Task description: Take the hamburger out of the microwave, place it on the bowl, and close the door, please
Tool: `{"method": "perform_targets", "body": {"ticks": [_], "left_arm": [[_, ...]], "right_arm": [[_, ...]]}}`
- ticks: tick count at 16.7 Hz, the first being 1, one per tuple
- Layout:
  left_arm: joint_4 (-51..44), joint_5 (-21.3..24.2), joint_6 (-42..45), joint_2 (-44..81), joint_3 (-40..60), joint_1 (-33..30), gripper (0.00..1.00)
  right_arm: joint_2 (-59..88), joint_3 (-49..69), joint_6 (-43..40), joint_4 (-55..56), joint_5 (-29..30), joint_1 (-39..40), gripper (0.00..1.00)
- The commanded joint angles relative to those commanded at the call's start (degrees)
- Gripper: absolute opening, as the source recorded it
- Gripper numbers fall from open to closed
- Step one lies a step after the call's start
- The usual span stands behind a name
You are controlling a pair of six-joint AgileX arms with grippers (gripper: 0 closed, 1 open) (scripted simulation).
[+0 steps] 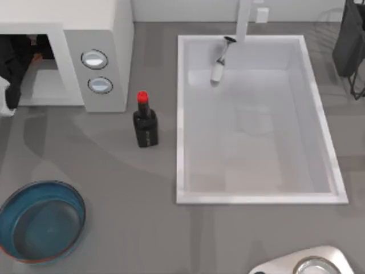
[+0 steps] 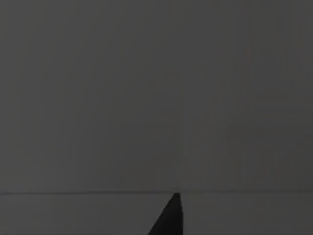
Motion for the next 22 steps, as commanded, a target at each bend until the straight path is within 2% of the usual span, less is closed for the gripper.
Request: {"method": "perform_targets", "body": {"ticks": [14, 17, 22], "left_arm": [[29.25, 3.21, 0.87, -18.26, -48.22, 3.49, 0.00], [32.19, 3.53, 0.96, -20.14, -52.70, 3.84, 0.00], [32.27, 3.48, 1.05, -20.01, -52.77, 3.54, 0.00]], "right_arm": [[0.00, 0.00, 0.00, 0.00, 0.00, 0.00, 1.00], [0.00, 0.00, 0.00, 0.00, 0.00, 0.00, 1.00], [0.00, 0.00, 0.00, 0.00, 0.00, 0.00, 1.00]]}}
